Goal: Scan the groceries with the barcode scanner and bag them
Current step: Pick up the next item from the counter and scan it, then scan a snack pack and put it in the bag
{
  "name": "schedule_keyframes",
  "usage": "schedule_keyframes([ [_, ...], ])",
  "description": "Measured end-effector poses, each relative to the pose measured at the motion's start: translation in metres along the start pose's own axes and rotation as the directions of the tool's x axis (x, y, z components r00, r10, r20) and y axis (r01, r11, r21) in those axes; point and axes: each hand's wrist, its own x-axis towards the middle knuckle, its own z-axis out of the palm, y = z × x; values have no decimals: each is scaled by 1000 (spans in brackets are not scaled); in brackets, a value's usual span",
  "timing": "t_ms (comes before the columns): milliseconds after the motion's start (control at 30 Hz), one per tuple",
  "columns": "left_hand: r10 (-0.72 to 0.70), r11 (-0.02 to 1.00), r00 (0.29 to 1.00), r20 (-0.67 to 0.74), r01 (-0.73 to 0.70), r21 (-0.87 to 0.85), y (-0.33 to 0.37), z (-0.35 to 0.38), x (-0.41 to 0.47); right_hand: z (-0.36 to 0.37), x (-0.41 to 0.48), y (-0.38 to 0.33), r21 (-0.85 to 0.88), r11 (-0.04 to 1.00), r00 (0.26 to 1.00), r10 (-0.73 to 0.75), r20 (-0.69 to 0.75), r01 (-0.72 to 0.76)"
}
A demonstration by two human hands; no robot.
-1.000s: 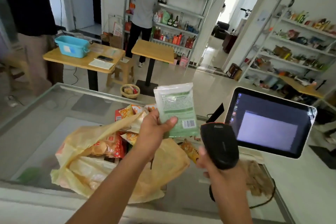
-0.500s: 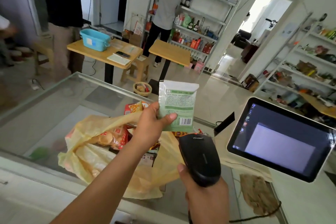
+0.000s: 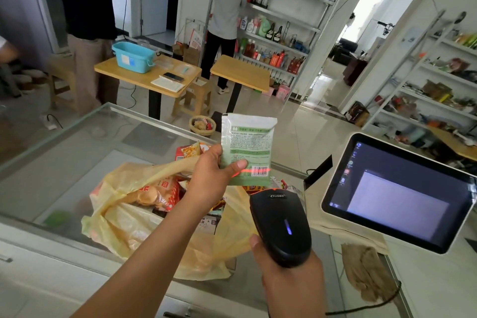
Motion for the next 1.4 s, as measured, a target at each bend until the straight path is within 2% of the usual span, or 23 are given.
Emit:
schedule_keyframes([
  [167,3,1000,1000,9,-3,-3,-3,0,2,-3,3,6,19,1000,999,-19,-30,19],
  [300,7,1000,1000,19,-8,8,-1,-8,3,-3,6,5,39,995,995,96,-29,-95],
  [367,29,999,999,15,-30,25,2,-24,2,-7,12,7,84,991,992,108,-60,-102],
  [500,94,982,995,25,-97,161,10,-70,0,-4,39,12,106,993,986,64,-154,-48],
  [567,123,956,987,103,-146,255,8,-92,-5,7,54,17,97,993,989,84,-120,-73],
  [633,115,892,968,223,-199,407,-1,-109,-10,24,66,25,100,984,988,151,-43,-146],
  [700,108,793,920,376,-307,525,-15,-119,-15,36,75,30,133,963,972,233,21,-234],
  [767,119,642,863,492,-445,624,-31,-123,-17,39,83,27,222,940,964,265,8,-260],
  [867,141,368,779,611,-614,698,-58,-124,-14,27,95,10,432,878,957,273,-101,-205],
  [900,94,304,743,662,-655,692,-67,-125,-11,23,98,5,463,865,955,274,-113,-194],
  [967,-125,206,642,757,-729,652,-81,-123,-5,19,101,-2,465,866,960,260,-106,-184],
  [1033,-355,159,557,751,-756,635,-88,-117,2,20,98,-2,448,874,966,247,-74,-189],
  [1100,-461,151,534,709,-740,656,-84,-104,8,24,92,3,439,876,970,241,-39,-200],
  [1167,-465,141,553,691,-725,674,-86,-91,12,28,88,10,445,872,969,246,-36,-205],
  [1300,-483,-35,561,673,-780,625,-104,-79,9,28,84,20,422,879,968,250,-7,-224],
  [1400,-536,-89,556,635,-786,612,-105,-78,8,27,83,23,411,883,967,254,-15,-226],
])
